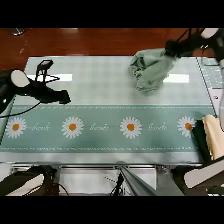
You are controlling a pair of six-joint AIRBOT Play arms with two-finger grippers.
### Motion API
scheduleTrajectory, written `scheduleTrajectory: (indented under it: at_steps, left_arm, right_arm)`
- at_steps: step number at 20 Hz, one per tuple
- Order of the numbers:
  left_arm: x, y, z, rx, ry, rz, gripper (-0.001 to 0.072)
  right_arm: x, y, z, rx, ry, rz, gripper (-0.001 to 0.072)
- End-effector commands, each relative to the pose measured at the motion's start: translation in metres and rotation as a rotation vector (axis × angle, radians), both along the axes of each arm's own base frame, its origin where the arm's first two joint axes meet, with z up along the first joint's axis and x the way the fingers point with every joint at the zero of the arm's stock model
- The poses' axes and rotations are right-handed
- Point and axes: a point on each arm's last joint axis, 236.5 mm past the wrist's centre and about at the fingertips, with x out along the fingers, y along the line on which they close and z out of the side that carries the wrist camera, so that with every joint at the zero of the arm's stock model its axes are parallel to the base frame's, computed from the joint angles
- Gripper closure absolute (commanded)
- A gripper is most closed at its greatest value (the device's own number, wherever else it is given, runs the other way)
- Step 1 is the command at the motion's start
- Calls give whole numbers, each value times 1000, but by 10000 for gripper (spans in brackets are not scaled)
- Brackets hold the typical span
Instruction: Fold the shirts.
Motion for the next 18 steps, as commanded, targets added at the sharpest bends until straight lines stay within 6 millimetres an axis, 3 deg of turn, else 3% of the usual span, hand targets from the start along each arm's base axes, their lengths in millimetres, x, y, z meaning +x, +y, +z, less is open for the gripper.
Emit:
scheduleTrajectory:
  at_steps: [1,3,6,9,12,15,18]
  left_arm:
    - [-51,-38,34,-252,37,-37,5]
    - [-68,-53,51,-340,-57,-32,4]
    - [-87,-50,59,-346,-168,-7,5]
    - [-95,-48,62,-350,-232,16,5]
    - [-87,-44,64,-354,-279,56,5]
    - [-79,-42,67,-361,-305,85,5]
    - [-77,-41,67,-361,-310,90,5]
  right_arm:
    - [-34,16,143,-14,-264,78,683]
    - [-65,25,206,-67,-408,127,683]
    - [-113,36,293,-76,-628,151,684]
    - [-156,39,361,-119,-835,162,684]
    - [-201,49,400,-110,-945,201,684]
    - [-242,60,425,-105,-1023,248,684]
    - [-273,71,415,-105,-970,319,684]
